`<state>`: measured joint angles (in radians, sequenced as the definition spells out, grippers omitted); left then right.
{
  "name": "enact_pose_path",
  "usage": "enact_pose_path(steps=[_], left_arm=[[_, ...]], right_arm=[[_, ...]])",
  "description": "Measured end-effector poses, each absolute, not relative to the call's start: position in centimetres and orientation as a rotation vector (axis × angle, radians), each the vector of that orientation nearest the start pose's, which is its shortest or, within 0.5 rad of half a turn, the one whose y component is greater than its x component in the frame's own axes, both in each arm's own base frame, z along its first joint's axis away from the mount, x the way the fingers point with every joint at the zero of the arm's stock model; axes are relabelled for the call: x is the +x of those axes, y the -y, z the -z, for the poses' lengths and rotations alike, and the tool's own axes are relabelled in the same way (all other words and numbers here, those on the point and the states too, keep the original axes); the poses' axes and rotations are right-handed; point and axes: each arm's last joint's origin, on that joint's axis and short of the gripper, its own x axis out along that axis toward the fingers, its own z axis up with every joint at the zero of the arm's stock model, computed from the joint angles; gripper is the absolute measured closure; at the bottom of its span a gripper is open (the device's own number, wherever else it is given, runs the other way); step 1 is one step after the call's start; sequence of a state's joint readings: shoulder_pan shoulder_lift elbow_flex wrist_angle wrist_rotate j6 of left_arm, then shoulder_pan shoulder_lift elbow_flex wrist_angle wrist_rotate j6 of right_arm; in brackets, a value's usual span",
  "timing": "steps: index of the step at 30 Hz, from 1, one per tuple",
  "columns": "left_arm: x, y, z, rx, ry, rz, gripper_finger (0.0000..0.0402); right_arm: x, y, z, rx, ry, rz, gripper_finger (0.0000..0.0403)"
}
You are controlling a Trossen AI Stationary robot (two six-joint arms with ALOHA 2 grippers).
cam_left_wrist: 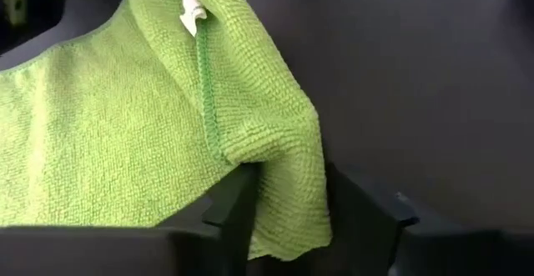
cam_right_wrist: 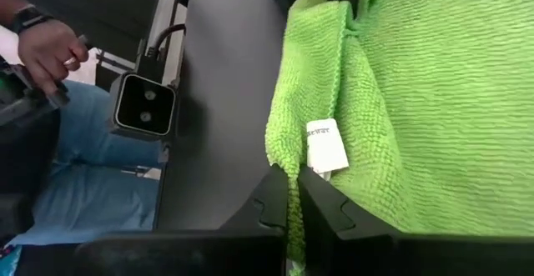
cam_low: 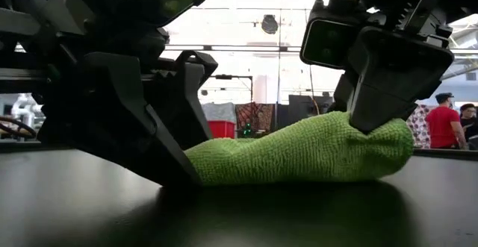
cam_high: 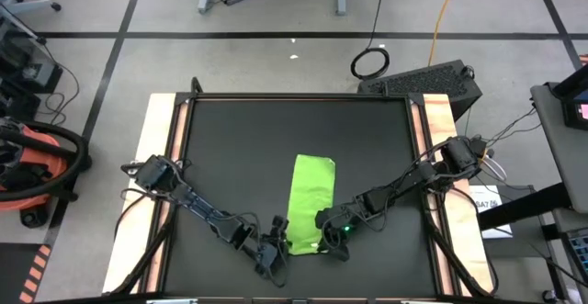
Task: Roll towel
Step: Roll the green microfiber towel
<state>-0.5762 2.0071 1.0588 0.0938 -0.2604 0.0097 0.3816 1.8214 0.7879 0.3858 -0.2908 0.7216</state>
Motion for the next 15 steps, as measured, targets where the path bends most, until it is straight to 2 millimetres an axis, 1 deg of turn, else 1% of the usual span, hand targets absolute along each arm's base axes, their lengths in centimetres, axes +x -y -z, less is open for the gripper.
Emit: enact_pose_path(steps=[7,9,12,15], left_arm=[[32.8,19.9,-10.6,0.298,-0.836,0.31,0.0365],[32.9,19.4,-10.8,0.254,-0.854,0.309,0.0388],[33.1,18.7,-11.3,0.195,-0.876,0.303,0.0391],[33.6,17.6,-11.6,0.083,-0.91,0.358,0.039]], right_arm=[[31.1,-13.4,-12.2,0.653,-0.877,-0.401,0.0401],[30.9,-13.4,-12.1,0.663,-0.9,-0.398,0.0401],[30.8,-13.4,-11.9,0.669,-0.928,-0.391,0.0401],[30.7,-13.4,-11.8,0.674,-0.949,-0.38,0.0401]])
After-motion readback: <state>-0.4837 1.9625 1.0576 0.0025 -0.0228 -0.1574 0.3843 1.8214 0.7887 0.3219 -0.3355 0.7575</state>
